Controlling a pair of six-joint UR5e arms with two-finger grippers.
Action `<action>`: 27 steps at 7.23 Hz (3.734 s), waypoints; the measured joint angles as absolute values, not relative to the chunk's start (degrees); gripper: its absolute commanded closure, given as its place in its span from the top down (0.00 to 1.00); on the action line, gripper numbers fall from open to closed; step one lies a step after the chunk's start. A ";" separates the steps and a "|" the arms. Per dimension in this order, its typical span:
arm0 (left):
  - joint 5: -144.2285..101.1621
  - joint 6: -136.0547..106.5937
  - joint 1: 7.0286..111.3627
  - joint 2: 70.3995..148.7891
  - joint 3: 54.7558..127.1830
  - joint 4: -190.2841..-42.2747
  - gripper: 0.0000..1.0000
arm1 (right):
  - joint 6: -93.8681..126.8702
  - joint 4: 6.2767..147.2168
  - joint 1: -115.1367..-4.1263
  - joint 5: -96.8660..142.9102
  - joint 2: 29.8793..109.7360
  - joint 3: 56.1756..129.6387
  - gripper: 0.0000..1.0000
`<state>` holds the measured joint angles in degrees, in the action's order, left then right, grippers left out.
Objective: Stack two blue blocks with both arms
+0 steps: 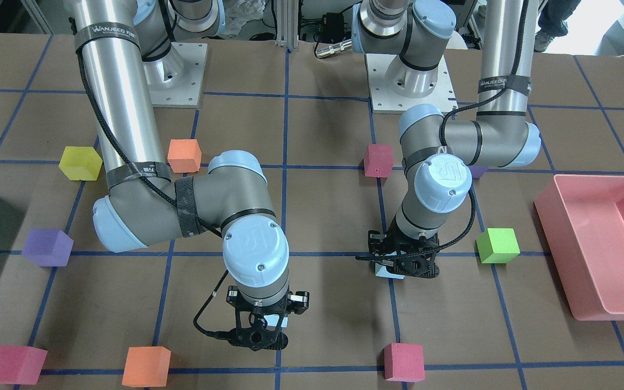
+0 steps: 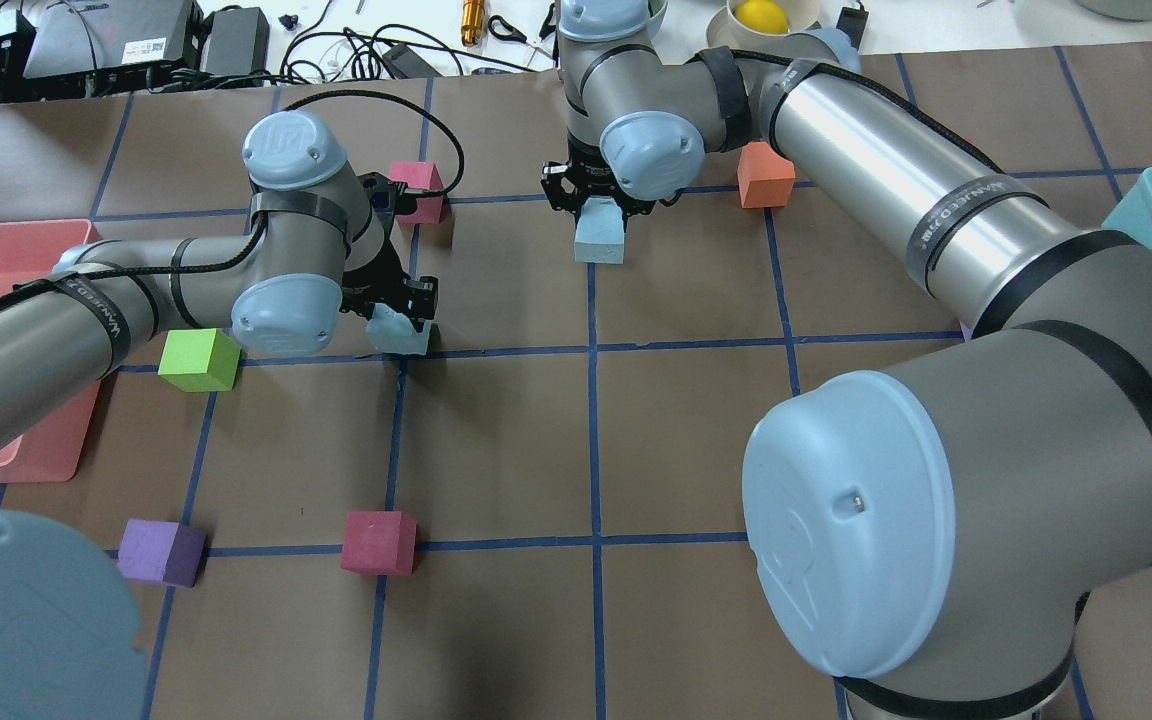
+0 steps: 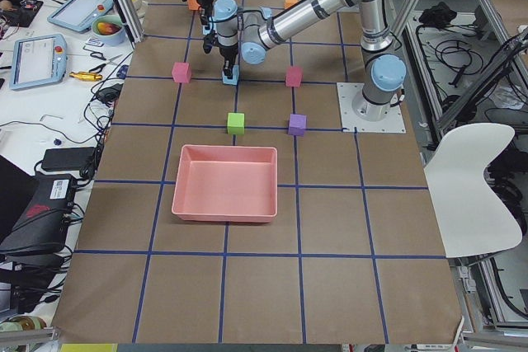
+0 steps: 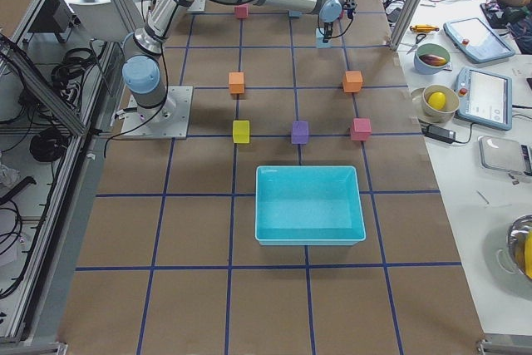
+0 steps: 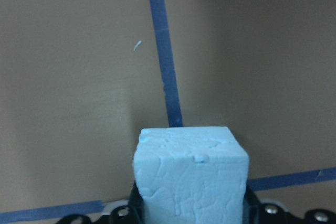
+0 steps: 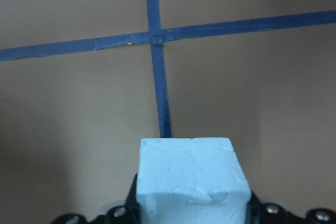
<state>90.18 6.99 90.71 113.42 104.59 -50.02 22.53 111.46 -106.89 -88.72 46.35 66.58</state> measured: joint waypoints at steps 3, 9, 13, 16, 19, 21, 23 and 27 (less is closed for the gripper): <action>90.09 6.85 90.53 112.52 101.77 -50.77 0.00 | 22.14 111.52 -107.04 -88.63 45.73 66.57 0.16; 90.14 5.21 90.65 114.19 90.33 -61.75 0.00 | 19.15 111.85 -107.05 -88.41 44.61 66.60 1.00; 89.99 4.41 90.72 114.51 86.50 -64.30 0.00 | 19.22 111.60 -106.71 -88.83 46.11 65.33 1.00; 86.44 -0.61 92.41 116.41 80.25 -68.18 0.00 | 18.37 104.79 -100.94 -88.62 53.12 65.28 1.00; 85.68 -8.89 98.82 121.73 72.54 -69.68 0.00 | 11.06 91.88 -93.99 -89.08 63.73 66.60 1.00; 85.97 -12.76 103.38 124.93 69.95 -69.47 0.00 | 7.75 87.28 -92.58 -89.30 71.07 70.77 1.00; 86.07 -16.15 106.49 127.29 69.35 -68.99 0.00 | 6.37 89.33 -92.32 -89.19 76.65 78.52 1.00; 86.11 -18.60 108.66 129.64 68.55 -66.37 0.00 | 6.60 90.68 -90.62 -89.56 80.08 82.16 1.00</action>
